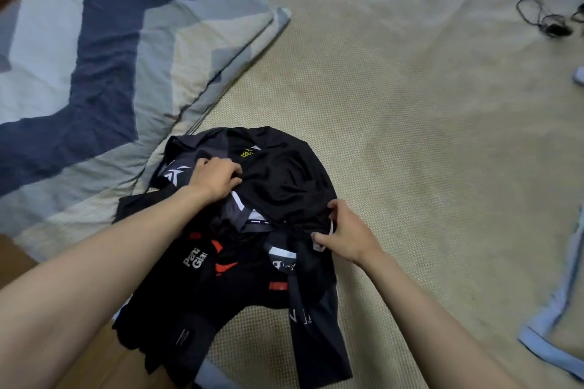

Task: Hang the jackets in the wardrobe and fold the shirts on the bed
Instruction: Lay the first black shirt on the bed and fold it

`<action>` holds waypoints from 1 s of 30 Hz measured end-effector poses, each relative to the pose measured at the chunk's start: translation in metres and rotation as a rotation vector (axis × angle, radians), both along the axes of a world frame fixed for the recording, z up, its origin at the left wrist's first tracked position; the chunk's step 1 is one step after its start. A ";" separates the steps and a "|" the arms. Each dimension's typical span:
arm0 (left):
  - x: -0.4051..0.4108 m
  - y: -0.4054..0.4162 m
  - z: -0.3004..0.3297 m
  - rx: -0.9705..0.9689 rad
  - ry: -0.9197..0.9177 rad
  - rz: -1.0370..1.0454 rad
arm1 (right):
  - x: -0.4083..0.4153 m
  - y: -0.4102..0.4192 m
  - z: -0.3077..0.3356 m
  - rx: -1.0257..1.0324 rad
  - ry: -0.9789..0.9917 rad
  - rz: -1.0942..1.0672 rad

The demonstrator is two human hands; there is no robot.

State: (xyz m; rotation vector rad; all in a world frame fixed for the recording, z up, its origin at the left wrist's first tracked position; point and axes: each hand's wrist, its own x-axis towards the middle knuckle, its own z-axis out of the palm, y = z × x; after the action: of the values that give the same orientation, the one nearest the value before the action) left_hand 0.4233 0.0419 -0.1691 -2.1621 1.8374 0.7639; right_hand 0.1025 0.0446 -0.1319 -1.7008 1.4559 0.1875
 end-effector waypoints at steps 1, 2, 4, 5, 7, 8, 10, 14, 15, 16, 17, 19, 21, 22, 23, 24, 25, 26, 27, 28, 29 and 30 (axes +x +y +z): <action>-0.007 0.001 0.003 -0.061 0.076 0.011 | 0.005 0.000 0.003 -0.093 -0.008 -0.023; -0.014 0.001 0.008 -0.109 0.180 0.025 | 0.010 -0.001 0.005 -0.184 -0.022 -0.028; -0.032 0.004 0.030 -0.152 0.428 0.069 | 0.024 -0.003 0.011 -0.313 -0.070 0.045; -0.041 0.004 0.045 -0.149 0.541 0.091 | 0.032 -0.005 0.014 -0.344 -0.098 0.100; -0.058 0.004 0.076 -0.131 0.728 0.122 | 0.049 -0.006 0.027 -0.289 -0.169 0.147; -0.064 0.004 0.091 -0.109 0.814 0.147 | 0.056 -0.006 0.035 -0.202 -0.219 0.091; -0.070 0.003 0.119 -0.055 0.950 0.200 | 0.062 -0.006 0.052 -0.043 -0.344 -0.080; -0.068 -0.007 0.168 0.026 1.114 0.265 | 0.046 -0.013 0.101 -0.026 -0.551 -0.214; -0.064 -0.011 0.176 0.019 1.103 0.256 | 0.037 -0.014 0.117 -0.027 -0.573 -0.232; -0.058 -0.015 0.179 -0.012 1.050 0.230 | 0.025 -0.015 0.131 -0.035 -0.576 -0.256; -0.050 -0.019 0.175 -0.057 0.954 0.197 | 0.011 -0.016 0.144 -0.038 -0.566 -0.284; -0.028 -0.024 0.159 -0.113 0.692 0.155 | -0.021 -0.014 0.160 -0.063 -0.521 -0.322; -0.005 -0.021 0.141 -0.066 0.416 0.128 | -0.059 -0.008 0.161 -0.099 -0.432 -0.382; 0.006 -0.017 0.131 -0.017 0.285 0.110 | -0.078 -0.004 0.155 -0.120 -0.381 -0.431; 0.014 -0.009 0.122 0.035 0.164 0.089 | -0.097 0.001 0.148 -0.135 -0.320 -0.478; 0.021 0.000 0.111 0.075 0.081 0.076 | -0.113 0.007 0.138 -0.132 -0.244 -0.517; 0.025 0.009 0.101 0.106 0.039 0.081 | -0.125 0.014 0.130 -0.102 -0.155 -0.547; 0.030 0.017 0.086 0.126 0.041 0.105 | -0.132 0.022 0.122 -0.054 -0.056 -0.565; 0.034 0.024 0.072 0.141 0.059 0.136 | -0.134 0.030 0.116 -0.018 0.025 -0.560; 0.038 0.031 0.058 0.146 0.084 0.171 | -0.133 0.036 0.107 -0.003 0.066 -0.541; 0.040 0.036 0.047 0.146 0.087 0.209 | -0.126 0.042 0.102 0.000 0.074 -0.512; 0.042 0.040 0.032 0.135 0.088 0.249 | -0.117 0.045 0.097 0.000 0.052 -0.483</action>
State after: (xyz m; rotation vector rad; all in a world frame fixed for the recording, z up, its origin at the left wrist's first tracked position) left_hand 0.4658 0.0822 -0.1366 -2.3273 1.5212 1.0179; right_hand -0.0148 0.0896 -0.0345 -1.3036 1.8560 -0.0327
